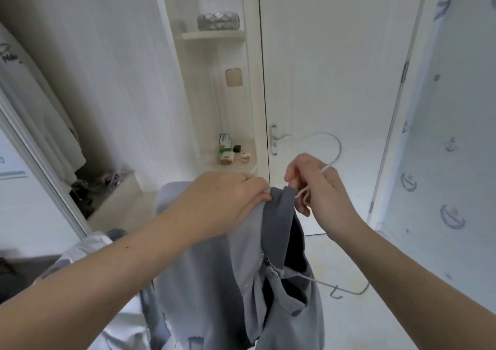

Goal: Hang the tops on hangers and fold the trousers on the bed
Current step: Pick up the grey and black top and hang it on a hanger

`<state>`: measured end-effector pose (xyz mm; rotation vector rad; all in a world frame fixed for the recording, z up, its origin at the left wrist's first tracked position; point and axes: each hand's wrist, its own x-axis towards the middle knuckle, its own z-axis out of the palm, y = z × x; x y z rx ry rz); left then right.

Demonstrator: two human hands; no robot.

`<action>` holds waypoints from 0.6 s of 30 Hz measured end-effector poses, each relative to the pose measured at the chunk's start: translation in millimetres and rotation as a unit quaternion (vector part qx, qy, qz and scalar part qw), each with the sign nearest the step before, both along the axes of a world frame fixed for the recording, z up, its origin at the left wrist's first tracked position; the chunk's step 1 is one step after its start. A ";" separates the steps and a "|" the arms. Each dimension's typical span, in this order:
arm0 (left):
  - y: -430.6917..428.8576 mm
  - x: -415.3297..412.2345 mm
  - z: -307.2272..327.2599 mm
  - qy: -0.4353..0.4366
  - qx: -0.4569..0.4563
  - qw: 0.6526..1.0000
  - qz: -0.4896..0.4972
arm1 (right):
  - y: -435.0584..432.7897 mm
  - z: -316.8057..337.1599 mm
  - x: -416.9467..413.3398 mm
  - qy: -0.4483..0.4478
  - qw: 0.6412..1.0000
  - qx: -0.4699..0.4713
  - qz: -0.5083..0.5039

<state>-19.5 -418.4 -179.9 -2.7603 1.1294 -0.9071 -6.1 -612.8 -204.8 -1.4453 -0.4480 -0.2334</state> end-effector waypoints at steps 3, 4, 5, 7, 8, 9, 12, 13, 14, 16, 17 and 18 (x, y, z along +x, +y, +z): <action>9.2 -6.9 -39.2 0.079 -0.065 0.992 0.079 | -13.2 -48.4 -12.4 -0.078 0.987 -0.070 -0.125; 13.3 -7.6 -51.5 0.103 -0.102 0.984 0.102 | -16.9 -66.3 -19.7 -0.109 0.975 -0.097 -0.168; 16.4 -10.1 -62.4 0.126 -0.144 0.975 0.117 | -18.9 -83.8 -28.0 -0.128 0.966 -0.120 -0.192; 20.4 -19.1 -84.4 0.134 -0.239 0.954 0.122 | -16.2 -116.2 -43.4 -0.110 0.967 -0.163 -0.162; 21.1 -25.0 -94.4 0.126 -0.285 0.942 0.124 | -11.2 -130.0 -49.8 -0.078 0.972 -0.190 -0.116; 20.6 -31.5 -103.4 0.122 -0.330 0.927 0.127 | -4.6 -142.4 -55.9 -0.041 0.972 -0.225 -0.059; 18.6 -49.0 -125.3 0.137 -0.408 0.892 0.137 | 15.1 -170.7 -67.8 0.042 0.950 -0.294 0.099; 19.2 -53.4 -130.7 0.147 -0.412 0.888 0.141 | 19.1 -177.5 -69.3 0.060 0.944 -0.300 0.121; 20.7 -57.7 -134.8 0.157 -0.411 0.886 0.144 | 21.3 -182.0 -70.4 0.071 0.942 -0.300 0.133; 26.1 -65.4 -139.8 0.165 -0.410 0.884 0.153 | 21.2 -191.1 -72.2 0.089 0.939 -0.296 0.153; 29.1 -69.1 -140.7 0.165 -0.414 0.882 0.157 | 19.9 -196.6 -72.2 0.100 0.931 -0.308 0.167; 32.4 -72.1 -141.0 0.164 -0.419 0.879 0.159 | 18.6 -201.9 -71.8 0.110 0.918 -0.335 0.182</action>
